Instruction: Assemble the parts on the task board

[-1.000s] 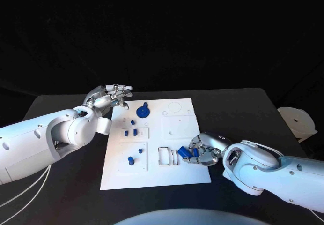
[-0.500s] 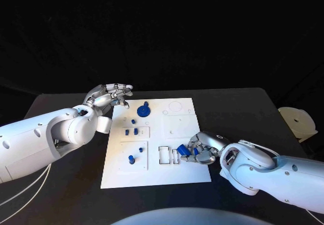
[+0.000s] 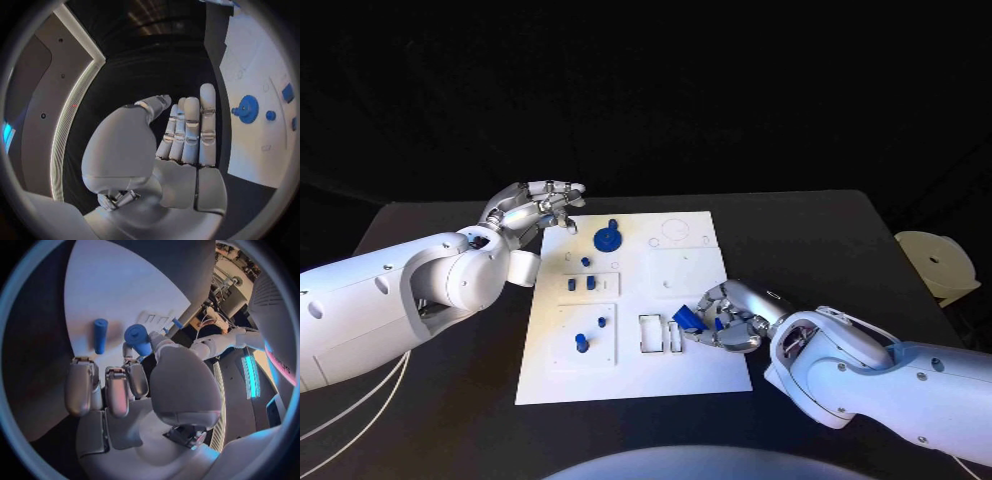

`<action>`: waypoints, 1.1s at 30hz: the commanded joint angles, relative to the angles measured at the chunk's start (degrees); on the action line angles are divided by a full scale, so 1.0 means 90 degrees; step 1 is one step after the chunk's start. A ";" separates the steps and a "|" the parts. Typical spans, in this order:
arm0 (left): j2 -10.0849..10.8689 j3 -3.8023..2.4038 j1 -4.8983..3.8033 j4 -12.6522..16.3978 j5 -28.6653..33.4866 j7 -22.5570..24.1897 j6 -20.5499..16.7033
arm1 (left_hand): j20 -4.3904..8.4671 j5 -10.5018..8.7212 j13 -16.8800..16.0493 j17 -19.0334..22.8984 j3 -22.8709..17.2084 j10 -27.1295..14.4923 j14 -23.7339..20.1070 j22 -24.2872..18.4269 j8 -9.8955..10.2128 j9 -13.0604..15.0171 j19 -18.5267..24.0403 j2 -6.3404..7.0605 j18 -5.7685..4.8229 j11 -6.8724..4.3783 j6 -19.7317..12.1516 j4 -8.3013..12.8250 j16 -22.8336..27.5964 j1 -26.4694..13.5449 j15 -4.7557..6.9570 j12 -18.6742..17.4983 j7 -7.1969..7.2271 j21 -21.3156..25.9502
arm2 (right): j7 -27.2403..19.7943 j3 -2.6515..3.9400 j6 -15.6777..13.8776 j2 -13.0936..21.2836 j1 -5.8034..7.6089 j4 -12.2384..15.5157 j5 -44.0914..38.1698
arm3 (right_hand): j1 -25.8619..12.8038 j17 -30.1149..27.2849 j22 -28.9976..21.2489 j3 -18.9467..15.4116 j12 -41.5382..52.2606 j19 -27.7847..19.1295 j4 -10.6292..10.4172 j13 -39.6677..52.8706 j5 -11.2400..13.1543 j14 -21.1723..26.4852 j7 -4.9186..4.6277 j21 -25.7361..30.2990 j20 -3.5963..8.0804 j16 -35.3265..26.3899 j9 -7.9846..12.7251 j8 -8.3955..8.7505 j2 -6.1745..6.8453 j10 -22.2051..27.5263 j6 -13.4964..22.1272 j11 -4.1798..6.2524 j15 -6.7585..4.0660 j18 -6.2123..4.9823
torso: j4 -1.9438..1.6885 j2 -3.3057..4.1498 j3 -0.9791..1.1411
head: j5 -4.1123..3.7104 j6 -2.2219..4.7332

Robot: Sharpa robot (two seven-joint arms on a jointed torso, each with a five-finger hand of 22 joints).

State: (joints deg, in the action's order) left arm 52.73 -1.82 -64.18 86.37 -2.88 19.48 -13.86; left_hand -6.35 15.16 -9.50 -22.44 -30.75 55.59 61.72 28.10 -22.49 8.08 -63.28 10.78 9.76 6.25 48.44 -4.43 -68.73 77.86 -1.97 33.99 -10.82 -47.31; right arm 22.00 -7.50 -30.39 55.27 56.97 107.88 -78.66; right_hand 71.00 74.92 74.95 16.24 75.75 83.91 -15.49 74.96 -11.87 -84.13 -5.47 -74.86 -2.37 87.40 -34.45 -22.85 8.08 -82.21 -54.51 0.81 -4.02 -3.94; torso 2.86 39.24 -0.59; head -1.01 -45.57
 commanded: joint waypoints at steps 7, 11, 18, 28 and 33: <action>-0.0020 -0.0004 -0.0003 0.0006 -0.0014 0.0041 0.0101 | -0.0059 0.0031 -0.0010 0.0008 0.0021 -0.0046 -0.0038 -0.0011 -0.0028 -0.0008 -0.0003 -0.0001 0.0087 0.0005 -0.0044 -0.0018 0.0007 -0.0049 0.0011 0.0040 0.0000 0.0029 | -0.0406 0.0012 -0.0313 -0.0221 0.0044 0.0069 0.0888 | 0.0405 0.0834 0.0773 0.0120 -0.0014 -0.0018 0.0036 0.0059 0.0081 -0.0496 0.0244 -0.0008 0.0046 0.0041 -0.0062 -0.0087 -0.0273 -0.0019 -0.0313 0.0017 -0.0048 0.0063 | -0.0003 0.0010 0.0002 | 0.0067 0.0014; -0.0021 -0.0004 -0.0003 0.0018 -0.0014 0.0038 0.0102 | -0.0059 0.0031 -0.0010 0.0008 0.0021 -0.0046 -0.0038 -0.0011 -0.0028 -0.0008 -0.0003 -0.0001 0.0087 0.0005 -0.0044 -0.0018 0.0007 -0.0049 0.0011 0.0040 0.0000 0.0029 | -0.0383 0.0012 -0.0020 -0.0372 0.0049 0.0000 0.1007 | 0.0329 0.0823 0.0762 0.0153 -0.0053 -0.0031 -0.0025 0.0035 0.0177 -0.0493 0.0239 0.0025 0.0052 0.0037 -0.0062 -0.0089 -0.0227 -0.0012 -0.0350 0.0014 -0.0048 0.0057 | -0.0014 0.0014 -0.0007 | 0.0075 0.0003; -0.0024 -0.0004 -0.0003 0.0027 -0.0014 0.0034 0.0102 | -0.0059 0.0031 -0.0010 0.0008 0.0021 -0.0046 -0.0038 -0.0011 -0.0028 -0.0008 -0.0003 -0.0001 0.0087 0.0005 -0.0044 -0.0018 0.0007 -0.0049 0.0011 0.0040 0.0000 0.0029 | -0.0300 0.0009 0.0349 -0.0620 0.0045 -0.0161 0.1107 | 0.0069 0.0813 0.0749 0.0144 -0.0094 -0.0048 -0.0128 0.0022 0.0205 -0.0489 0.0234 0.0071 0.0051 0.0033 -0.0072 -0.0101 -0.0199 -0.0011 -0.0404 0.0009 -0.0044 0.0050 | -0.0016 0.0017 0.0001 | 0.0148 -0.0015; -0.0028 -0.0004 -0.0003 0.0034 -0.0014 0.0030 0.0100 | -0.0059 0.0031 -0.0010 0.0008 0.0021 -0.0046 -0.0038 -0.0011 -0.0028 -0.0008 -0.0003 -0.0001 0.0087 0.0005 -0.0044 -0.0018 0.0007 -0.0049 0.0011 0.0040 0.0000 0.0029 | -0.0157 0.0008 0.0479 -0.0765 0.0042 -0.0316 0.1046 | -0.0459 0.0825 0.0772 -0.0007 -0.0118 -0.0038 -0.0138 0.0042 -0.0007 -0.0491 0.0240 0.0067 0.0052 0.0035 -0.0105 -0.0131 -0.0176 -0.0030 -0.0467 0.0011 -0.0045 0.0053 | -0.0005 0.0013 0.0001 | 0.0191 -0.0022; -0.0028 -0.0004 -0.0003 0.0032 -0.0014 0.0027 0.0098 | -0.0059 0.0031 -0.0010 0.0008 0.0021 -0.0046 -0.0038 -0.0011 -0.0028 -0.0008 -0.0003 -0.0001 0.0087 0.0005 -0.0044 -0.0018 0.0007 -0.0049 0.0011 0.0040 0.0000 0.0029 | -0.0082 0.0008 0.0470 -0.0795 0.0041 -0.0388 0.0943 | -0.0945 0.0828 0.0781 -0.0219 -0.0125 -0.0035 -0.0144 0.0061 -0.0125 -0.0492 0.0254 0.0075 0.0055 0.0036 -0.0137 -0.0167 -0.0218 -0.0044 -0.0509 0.0021 -0.0050 0.0053 | -0.0012 0.0009 0.0000 | 0.0190 -0.0017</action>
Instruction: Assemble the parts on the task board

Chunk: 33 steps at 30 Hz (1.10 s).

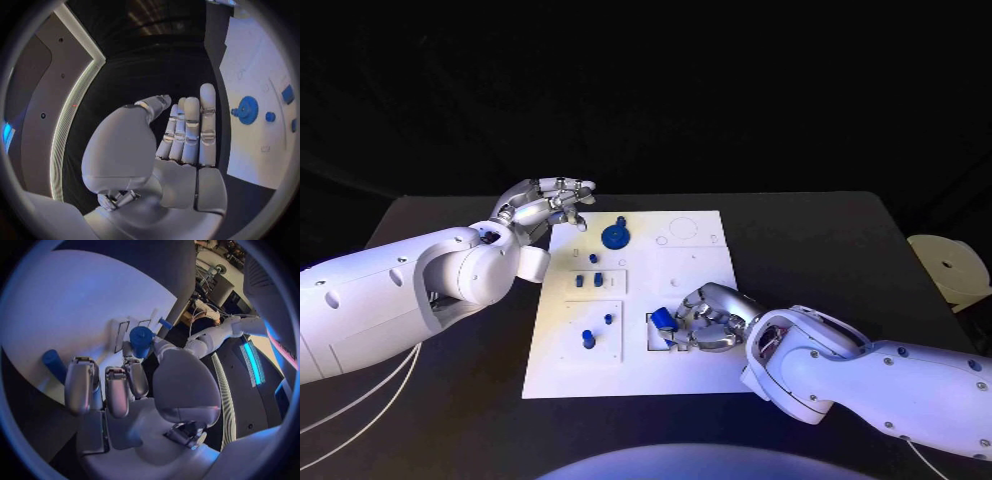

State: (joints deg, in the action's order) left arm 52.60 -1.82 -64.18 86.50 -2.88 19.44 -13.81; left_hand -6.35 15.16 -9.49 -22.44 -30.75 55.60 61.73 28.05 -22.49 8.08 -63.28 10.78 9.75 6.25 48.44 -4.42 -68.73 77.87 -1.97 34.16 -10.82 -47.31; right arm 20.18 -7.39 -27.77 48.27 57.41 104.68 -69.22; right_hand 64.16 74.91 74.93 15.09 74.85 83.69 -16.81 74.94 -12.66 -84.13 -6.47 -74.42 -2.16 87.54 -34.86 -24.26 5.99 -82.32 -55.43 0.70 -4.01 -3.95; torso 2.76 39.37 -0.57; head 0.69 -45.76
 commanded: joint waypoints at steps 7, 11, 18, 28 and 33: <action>-0.0009 -0.0004 -0.0003 0.0019 -0.0013 0.0027 0.0091 | -0.0059 0.0031 -0.0010 0.0008 0.0021 -0.0046 -0.0038 -0.0006 -0.0028 -0.0008 -0.0003 0.0000 0.0087 0.0005 -0.0044 -0.0019 0.0007 -0.0049 0.0011 0.0021 0.0000 0.0030 | 0.0154 -0.0005 0.0215 -0.0068 -0.0007 -0.0092 -0.0199 | -0.0542 0.0828 0.0792 -0.0500 -0.0048 -0.0013 0.0003 0.0095 0.0597 -0.0491 0.0399 0.0061 0.0054 0.0017 -0.0174 -0.0091 -0.0028 -0.0045 -0.0409 0.0059 -0.0076 0.0050 | -0.0009 -0.0005 -0.0005 | 0.0008 -0.0009; -0.0004 -0.0004 -0.0003 0.0021 -0.0013 0.0025 0.0090 | -0.0059 0.0031 -0.0010 0.0008 0.0021 -0.0046 -0.0038 -0.0006 -0.0028 -0.0008 -0.0003 0.0000 0.0087 0.0005 -0.0044 -0.0019 0.0007 -0.0049 0.0011 0.0021 0.0000 0.0030 | 0.0147 -0.0005 0.0231 -0.0086 -0.0008 -0.0100 -0.0216 | -0.0580 0.0818 0.0792 -0.0584 -0.0057 -0.0015 0.0001 0.0096 0.0674 -0.0489 0.0400 0.0071 0.0055 0.0013 -0.0189 -0.0105 -0.0022 -0.0043 -0.0404 0.0061 -0.0077 0.0049 | 0.0000 -0.0001 -0.0004 | 0.0016 -0.0016; 0.0004 -0.0004 -0.0004 0.0026 -0.0013 0.0022 0.0087 | -0.0059 0.0031 -0.0010 0.0008 0.0021 -0.0046 -0.0038 -0.0006 -0.0028 -0.0008 -0.0003 0.0000 0.0087 0.0005 -0.0044 -0.0019 0.0007 -0.0049 0.0011 0.0021 0.0000 0.0030 | 0.0142 -0.0005 0.0231 -0.0094 -0.0009 -0.0104 -0.0258 | -0.0632 0.0818 0.0793 -0.0675 -0.0062 -0.0015 0.0000 0.0102 0.0775 -0.0489 0.0401 0.0078 0.0056 0.0013 -0.0203 -0.0119 -0.0031 -0.0044 -0.0397 0.0062 -0.0078 0.0048 | 0.0002 -0.0005 -0.0005 | 0.0023 -0.0023; 0.0008 -0.0004 -0.0004 0.0024 -0.0013 0.0021 0.0086 | -0.0059 0.0031 -0.0010 0.0008 0.0021 -0.0046 -0.0038 -0.0006 -0.0028 -0.0008 -0.0003 0.0000 0.0087 0.0005 -0.0044 -0.0019 0.0007 -0.0049 0.0011 0.0021 0.0000 0.0030 | 0.0138 -0.0005 0.0238 -0.0087 -0.0012 -0.0063 -0.0275 | -0.0618 0.0827 0.0799 -0.0685 -0.0056 -0.0012 0.0006 0.0111 0.0774 -0.0491 0.0404 0.0071 0.0057 0.0015 -0.0209 -0.0127 -0.0062 -0.0048 -0.0399 0.0064 -0.0078 0.0050 | 0.0002 -0.0009 0.0002 | 0.0034 -0.0032; 0.0011 -0.0004 -0.0004 0.0026 -0.0013 0.0019 0.0084 | -0.0060 0.0034 -0.0012 0.0014 0.0017 -0.0063 -0.0042 -0.0016 -0.0038 -0.0007 -0.0008 -0.0002 0.0090 0.0001 -0.0051 -0.0015 0.0001 -0.0035 0.0014 0.0043 0.0004 0.0043 | 0.0127 -0.0005 0.0238 -0.0080 -0.0014 -0.0016 -0.0276 | -0.0547 0.0841 0.0805 -0.0701 -0.0048 -0.0008 0.0015 0.0127 0.0711 -0.0494 0.0410 0.0069 0.0060 0.0019 -0.0223 -0.0141 -0.0119 -0.0057 -0.0395 0.0069 -0.0083 0.0051 | 0.0007 -0.0001 0.0002 | 0.0042 -0.0037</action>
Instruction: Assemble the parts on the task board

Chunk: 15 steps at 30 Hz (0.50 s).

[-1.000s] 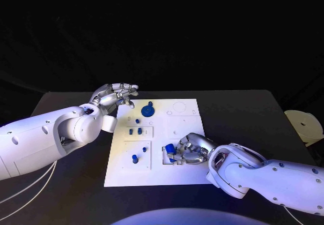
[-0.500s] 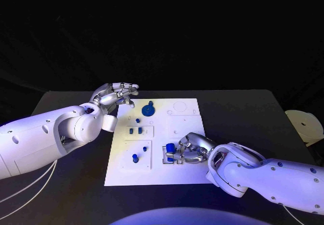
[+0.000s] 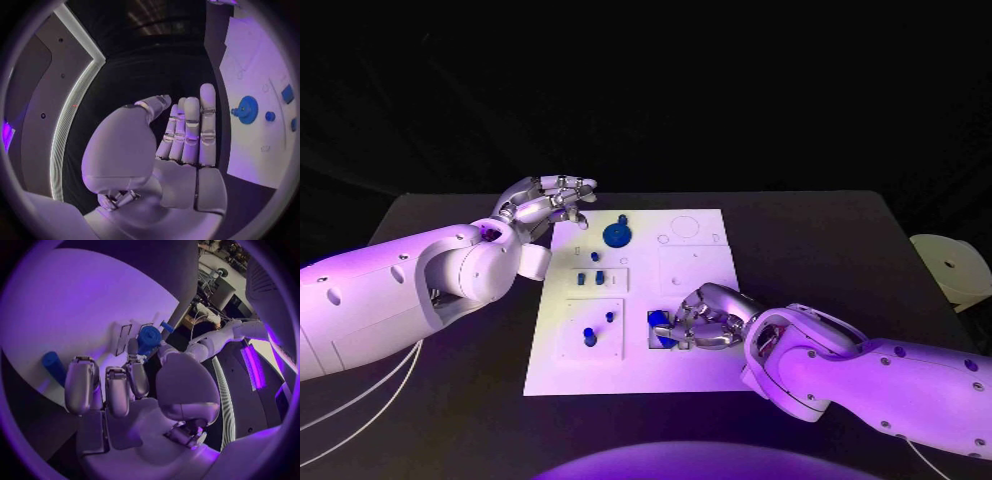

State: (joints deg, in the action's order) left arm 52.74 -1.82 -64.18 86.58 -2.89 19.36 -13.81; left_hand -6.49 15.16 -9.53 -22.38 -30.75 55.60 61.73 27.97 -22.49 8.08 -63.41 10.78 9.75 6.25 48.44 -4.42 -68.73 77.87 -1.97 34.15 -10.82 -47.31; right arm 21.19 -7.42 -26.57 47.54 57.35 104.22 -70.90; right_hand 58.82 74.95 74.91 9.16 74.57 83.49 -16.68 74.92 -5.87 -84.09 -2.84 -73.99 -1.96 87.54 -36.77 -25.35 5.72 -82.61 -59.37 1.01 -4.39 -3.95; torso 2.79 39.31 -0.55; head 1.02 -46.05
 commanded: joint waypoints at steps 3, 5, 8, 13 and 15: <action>-0.0004 -0.0004 -0.0003 0.0017 -0.0013 0.0026 0.0084 | -0.0045 0.0033 -0.0008 0.0007 0.0017 -0.0063 -0.0042 -0.0006 -0.0038 -0.0007 0.0007 -0.0002 0.0090 0.0001 -0.0051 -0.0015 0.0001 -0.0036 0.0014 0.0044 0.0004 0.0043 | 0.0002 -0.0002 0.0082 0.0006 -0.0009 0.0057 -0.0090 | 0.0095 0.0830 0.0810 -0.0059 -0.0021 0.0016 0.0001 0.0131 -0.0106 -0.0498 0.0008 0.0023 0.0039 0.0017 -0.0017 -0.0026 -0.0114 -0.0024 0.0048 0.0037 -0.0043 0.0051 | 0.0003 0.0005 0.0000 | 0.0005 -0.0004; -0.0003 -0.0004 -0.0003 0.0016 -0.0013 0.0026 0.0084 | -0.0045 0.0033 -0.0008 0.0007 0.0017 -0.0063 -0.0042 -0.0006 -0.0038 -0.0007 0.0007 -0.0002 0.0090 0.0001 -0.0051 -0.0015 0.0001 -0.0036 0.0014 0.0044 0.0004 0.0043 | -0.0009 -0.0002 0.0062 0.0014 -0.0010 0.0077 -0.0090 | 0.0222 0.0839 0.0816 -0.0073 -0.0021 0.0020 0.0003 0.0144 -0.0357 -0.0499 0.0011 0.0025 0.0044 0.0019 -0.0029 -0.0034 -0.0163 -0.0030 0.0065 0.0040 -0.0047 0.0051 | -0.0001 0.0000 0.0000 | 0.0009 -0.0009; -0.0002 -0.0004 -0.0003 0.0016 -0.0013 0.0025 0.0084 | -0.0045 0.0033 -0.0008 0.0007 0.0017 -0.0063 -0.0042 -0.0006 -0.0038 -0.0007 0.0007 -0.0002 0.0090 0.0001 -0.0051 -0.0015 0.0001 -0.0036 0.0014 0.0044 0.0004 0.0043 | -0.0017 -0.0002 0.0042 0.0024 -0.0011 0.0097 -0.0090 | 0.0248 0.0841 0.0820 -0.0079 -0.0013 0.0023 0.0004 0.0155 -0.0400 -0.0500 0.0012 0.0021 0.0045 0.0020 -0.0031 -0.0036 -0.0176 -0.0035 0.0067 0.0041 -0.0048 0.0053 | -0.0004 0.0000 0.0001 | 0.0010 -0.0010; 0.0001 -0.0004 -0.0003 0.0015 -0.0013 0.0025 0.0082 | -0.0045 0.0033 -0.0008 0.0007 0.0017 -0.0063 -0.0042 -0.0006 -0.0038 -0.0007 0.0007 -0.0002 0.0090 0.0001 -0.0051 -0.0015 0.0001 -0.0036 0.0014 0.0044 0.0004 0.0043 | -0.0022 -0.0002 0.0029 0.0029 -0.0012 0.0099 -0.0090 | 0.0257 0.0842 0.0821 -0.0089 -0.0017 0.0023 0.0000 0.0153 -0.0421 -0.0500 0.0011 0.0021 0.0045 0.0020 -0.0033 -0.0038 -0.0180 -0.0034 0.0067 0.0041 -0.0048 0.0053 | -0.0001 -0.0001 -0.0005 | 0.0009 -0.0004; 0.0001 -0.0004 -0.0003 0.0015 -0.0013 0.0024 0.0082 | -0.0045 0.0033 -0.0008 0.0007 0.0017 -0.0063 -0.0042 -0.0006 -0.0038 -0.0007 0.0007 -0.0002 0.0090 0.0001 -0.0051 -0.0015 0.0001 -0.0036 0.0014 0.0044 0.0004 0.0043 | -0.0014 -0.0002 0.0023 0.0028 -0.0012 0.0090 -0.0090 | 0.0210 0.0837 0.0822 -0.0146 -0.0025 0.0023 -0.0012 0.0153 -0.0357 -0.0499 0.0009 0.0028 0.0045 0.0018 -0.0037 -0.0044 -0.0180 -0.0032 0.0065 0.0039 -0.0046 0.0052 | -0.0001 -0.0001 -0.0006 | 0.0008 -0.0001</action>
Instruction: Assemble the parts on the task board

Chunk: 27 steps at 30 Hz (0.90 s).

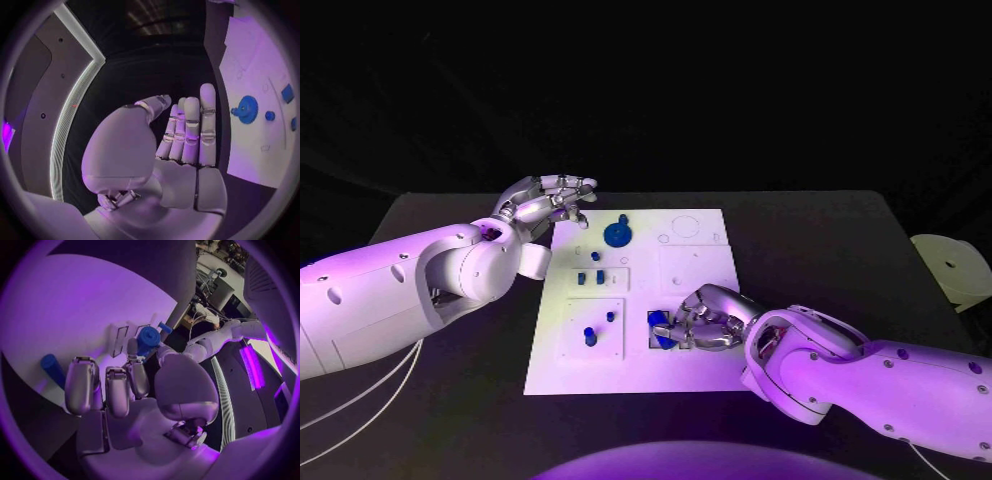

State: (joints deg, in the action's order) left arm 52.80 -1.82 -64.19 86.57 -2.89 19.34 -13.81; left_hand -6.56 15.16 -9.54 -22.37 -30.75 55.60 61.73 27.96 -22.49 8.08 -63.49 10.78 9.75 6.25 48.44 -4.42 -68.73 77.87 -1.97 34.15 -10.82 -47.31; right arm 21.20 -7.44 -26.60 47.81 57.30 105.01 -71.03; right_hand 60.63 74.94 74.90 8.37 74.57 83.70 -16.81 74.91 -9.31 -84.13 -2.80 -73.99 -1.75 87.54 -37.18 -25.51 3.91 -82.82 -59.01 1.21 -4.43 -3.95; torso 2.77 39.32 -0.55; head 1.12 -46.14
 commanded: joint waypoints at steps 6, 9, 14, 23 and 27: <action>-0.0001 -0.0004 -0.0003 0.0020 -0.0013 0.0025 0.0076 | -0.0036 0.0033 -0.0006 0.0006 0.0017 -0.0063 -0.0042 -0.0005 -0.0038 -0.0007 0.0015 -0.0001 0.0091 0.0001 -0.0051 -0.0015 0.0001 -0.0036 0.0014 0.0044 0.0004 0.0042 | -0.0013 0.0000 0.0002 -0.0001 -0.0007 -0.0015 -0.0099 | -0.0491 0.0817 0.0821 -0.0483 -0.0071 -0.0009 -0.0013 0.0147 0.0689 -0.0490 0.0000 0.0072 0.0014 0.0009 -0.0019 -0.0057 -0.0067 0.0003 0.0034 0.0003 -0.0036 0.0046 | -0.0004 0.0002 -0.0008 | -0.0016 0.0020; 0.0002 -0.0004 -0.0003 0.0021 -0.0013 0.0025 0.0073 | -0.0036 0.0033 -0.0006 0.0006 0.0017 -0.0063 -0.0042 -0.0005 -0.0038 -0.0007 0.0015 -0.0001 0.0091 0.0001 -0.0051 -0.0015 0.0001 -0.0036 0.0014 0.0044 0.0004 0.0042 | -0.0037 0.0000 -0.0009 0.0004 -0.0007 -0.0010 -0.0120 | -0.0892 0.0813 0.0818 -0.0864 -0.0102 -0.0017 -0.0016 0.0142 0.0707 -0.0489 -0.0011 0.0106 0.0008 0.0006 -0.0038 -0.0074 -0.0132 0.0014 0.0061 0.0000 -0.0027 0.0041 | -0.0004 0.0000 -0.0007 | -0.0016 0.0022; 0.0008 -0.0004 -0.0003 0.0022 -0.0013 0.0024 0.0070 | -0.0036 0.0033 -0.0006 0.0006 0.0017 -0.0063 -0.0042 -0.0005 -0.0038 -0.0007 0.0015 -0.0001 0.0091 0.0001 -0.0051 -0.0015 0.0001 -0.0036 0.0014 0.0044 0.0004 0.0042 | -0.0080 0.0000 -0.0038 0.0044 -0.0007 0.0061 -0.0181 | -0.0939 0.0836 0.0832 -0.0994 -0.0088 -0.0007 -0.0008 0.0164 0.0695 -0.0494 -0.0011 0.0091 0.0006 0.0013 -0.0048 -0.0086 -0.0209 0.0003 0.0064 0.0000 -0.0026 0.0045 | -0.0009 0.0001 0.0001 | -0.0012 0.0021; 0.0014 -0.0004 -0.0003 0.0024 -0.0013 0.0025 0.0068 | -0.0036 0.0033 -0.0006 0.0006 0.0017 -0.0063 -0.0042 -0.0005 -0.0038 -0.0007 0.0015 -0.0001 0.0091 0.0001 -0.0051 -0.0015 0.0001 -0.0036 0.0014 0.0044 0.0004 0.0042 | -0.0163 0.0000 0.0081 0.0185 -0.0006 0.0223 -0.0218 | 0.0401 0.0880 0.0885 -0.1023 -0.0059 0.0027 0.0091 0.0236 -0.0013 -0.0503 0.0017 0.0057 0.0024 0.0027 -0.0052 -0.0096 -0.0384 -0.0036 0.0093 0.0015 -0.0044 0.0055 | 0.0002 -0.0001 0.0000 | -0.0008 0.0014; 0.0015 -0.0004 -0.0003 0.0022 -0.0013 0.0024 0.0067 | -0.0036 0.0033 -0.0006 0.0006 0.0017 -0.0063 -0.0042 -0.0005 -0.0038 -0.0007 0.0015 -0.0001 0.0091 0.0001 -0.0051 -0.0015 0.0001 -0.0036 0.0014 0.0044 0.0004 0.0042 | -0.0186 0.0000 0.0197 0.0220 -0.0005 0.0262 -0.0242 | 0.0937 0.0913 0.0904 -0.0950 -0.0039 0.0037 0.0142 0.0270 0.0146 -0.0509 0.0022 0.0049 0.0030 0.0037 -0.0023 -0.0075 -0.0370 -0.0055 0.0081 0.0032 -0.0055 0.0059 | 0.0008 -0.0002 0.0003 | -0.0005 0.0014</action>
State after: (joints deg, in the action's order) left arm 52.99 -1.82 -64.18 86.61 -2.89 19.29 -13.82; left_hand -6.56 15.16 -9.53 -22.38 -30.75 55.60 61.73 27.96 -22.49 8.08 -63.48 10.78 9.75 6.25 48.44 -4.42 -68.73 77.87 -1.97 34.35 -10.82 -47.31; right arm 20.48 -7.42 -26.49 49.77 57.30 107.16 -72.16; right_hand 68.48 74.92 74.94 -0.31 73.88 83.69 -15.58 75.06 -8.28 -83.92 -2.77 -73.32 -1.75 87.54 -37.44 -26.16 0.70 -83.13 -58.62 1.52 -4.63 -3.95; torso 2.79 39.31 -0.56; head 1.07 -46.01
